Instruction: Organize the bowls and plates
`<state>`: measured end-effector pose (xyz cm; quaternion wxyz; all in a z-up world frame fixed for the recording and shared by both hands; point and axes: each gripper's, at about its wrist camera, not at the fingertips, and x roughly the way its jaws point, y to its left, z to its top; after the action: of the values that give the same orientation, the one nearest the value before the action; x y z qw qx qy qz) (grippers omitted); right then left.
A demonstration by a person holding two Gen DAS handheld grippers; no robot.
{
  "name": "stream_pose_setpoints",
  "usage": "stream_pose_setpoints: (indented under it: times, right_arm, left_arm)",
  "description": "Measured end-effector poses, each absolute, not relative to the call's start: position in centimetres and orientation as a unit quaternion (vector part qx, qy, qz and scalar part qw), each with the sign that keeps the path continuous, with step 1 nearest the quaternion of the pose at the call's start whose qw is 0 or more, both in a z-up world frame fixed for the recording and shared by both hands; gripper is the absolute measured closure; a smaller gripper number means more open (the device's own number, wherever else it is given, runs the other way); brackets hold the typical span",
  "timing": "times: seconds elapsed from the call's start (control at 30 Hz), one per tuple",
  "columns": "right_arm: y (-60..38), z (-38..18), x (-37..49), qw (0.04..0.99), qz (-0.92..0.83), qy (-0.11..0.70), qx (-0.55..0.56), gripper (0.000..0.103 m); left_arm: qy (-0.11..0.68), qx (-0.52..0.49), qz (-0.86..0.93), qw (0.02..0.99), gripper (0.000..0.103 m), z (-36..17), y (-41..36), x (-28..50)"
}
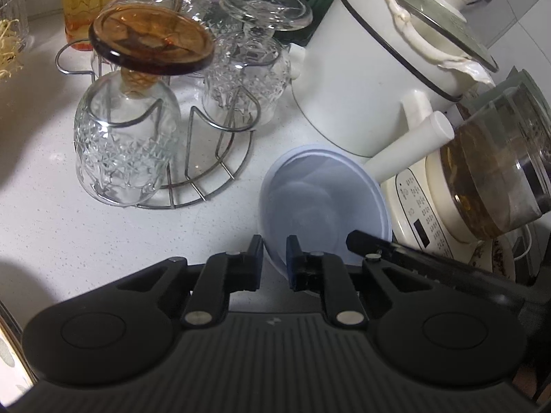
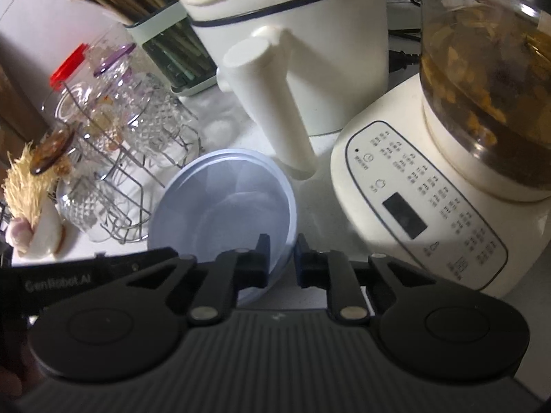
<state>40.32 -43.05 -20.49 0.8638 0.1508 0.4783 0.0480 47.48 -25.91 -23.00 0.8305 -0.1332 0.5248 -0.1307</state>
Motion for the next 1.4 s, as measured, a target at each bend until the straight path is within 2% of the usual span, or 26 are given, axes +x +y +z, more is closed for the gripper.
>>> stream_pose_setpoints:
  times: [0.6, 1.07, 1.4]
  right_arm:
    - [-42.6, -14.5, 36.2, 0.87, 0.049, 0.466, 0.151, 0.086]
    - [-40.1, -8.5, 32.0, 0.896, 0.045, 0.415, 0.152, 0.086]
    - [-36.1, -8.8, 30.1, 0.893, 0.053, 0.419, 0.155, 0.085]
  left_arm:
    - [0.503, -0.112, -0.143, 0.845, 0.086, -16.5, -25.5, 43.3]
    - [0.453, -0.102, -0.167, 0.87, 0.085, -9.8, -22.5, 39.3]
    - [0.462, -0.121, -0.156, 0.865, 0.085, -10.2, -17.5, 37.2]
